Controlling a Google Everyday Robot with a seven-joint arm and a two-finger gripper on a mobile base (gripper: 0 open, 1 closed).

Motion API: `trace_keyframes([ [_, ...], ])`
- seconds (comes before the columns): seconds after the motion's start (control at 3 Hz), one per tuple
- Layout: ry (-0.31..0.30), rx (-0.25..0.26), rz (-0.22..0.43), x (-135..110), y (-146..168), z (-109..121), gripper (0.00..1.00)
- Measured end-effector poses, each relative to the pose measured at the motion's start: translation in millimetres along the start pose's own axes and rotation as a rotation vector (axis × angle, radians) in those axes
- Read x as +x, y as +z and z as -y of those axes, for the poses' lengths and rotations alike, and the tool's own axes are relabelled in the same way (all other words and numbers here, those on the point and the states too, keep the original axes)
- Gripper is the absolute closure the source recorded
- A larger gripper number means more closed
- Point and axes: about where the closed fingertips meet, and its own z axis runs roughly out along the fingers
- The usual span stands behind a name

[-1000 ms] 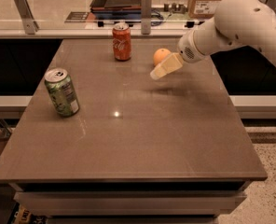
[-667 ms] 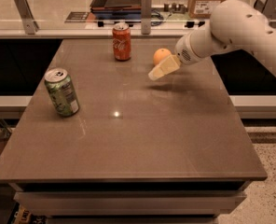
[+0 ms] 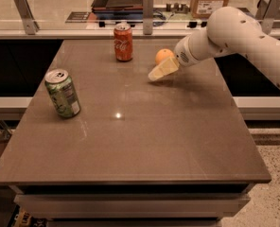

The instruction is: Move orange near green can

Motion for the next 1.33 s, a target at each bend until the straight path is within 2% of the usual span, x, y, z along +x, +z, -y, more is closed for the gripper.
trace_keyframes([
  [0.33,0.006,0.006,0.025,-6.5,5.5,8.5,0.00],
  [0.67,0.005,0.002,0.024,-6.4,7.7,6.8,0.18],
  [1.33,0.004,-0.007,0.021,-6.0,12.6,3.6,0.65],
])
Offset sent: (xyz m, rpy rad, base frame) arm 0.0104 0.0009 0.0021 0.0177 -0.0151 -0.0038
